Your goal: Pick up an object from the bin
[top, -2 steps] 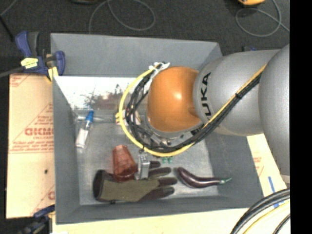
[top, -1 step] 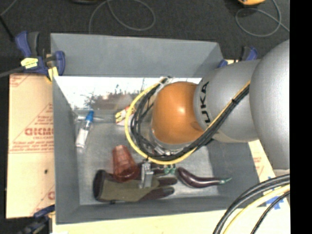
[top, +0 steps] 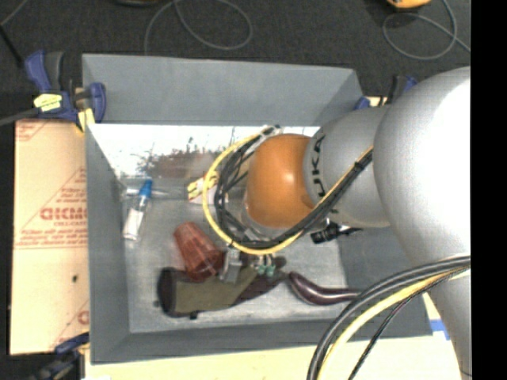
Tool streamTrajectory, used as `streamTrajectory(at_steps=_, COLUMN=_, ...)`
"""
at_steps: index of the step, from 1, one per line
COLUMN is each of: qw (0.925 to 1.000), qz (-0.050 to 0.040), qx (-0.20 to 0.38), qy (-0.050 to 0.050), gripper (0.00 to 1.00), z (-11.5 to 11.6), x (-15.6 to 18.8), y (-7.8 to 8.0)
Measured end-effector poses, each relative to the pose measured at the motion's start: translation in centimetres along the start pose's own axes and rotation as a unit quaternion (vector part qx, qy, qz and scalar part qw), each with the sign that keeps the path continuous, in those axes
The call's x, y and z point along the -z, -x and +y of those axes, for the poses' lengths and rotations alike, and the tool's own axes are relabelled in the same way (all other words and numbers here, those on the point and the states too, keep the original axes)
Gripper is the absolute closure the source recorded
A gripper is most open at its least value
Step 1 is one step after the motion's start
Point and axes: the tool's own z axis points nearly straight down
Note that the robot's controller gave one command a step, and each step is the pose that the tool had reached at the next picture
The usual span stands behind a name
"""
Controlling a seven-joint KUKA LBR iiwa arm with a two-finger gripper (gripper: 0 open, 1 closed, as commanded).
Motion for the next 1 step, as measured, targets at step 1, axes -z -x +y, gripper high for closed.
streamTrajectory(at_steps=1, qw=1.0, qz=0.0, qx=0.0, qy=0.0, gripper=1.0, z=0.0, x=0.0, y=0.0)
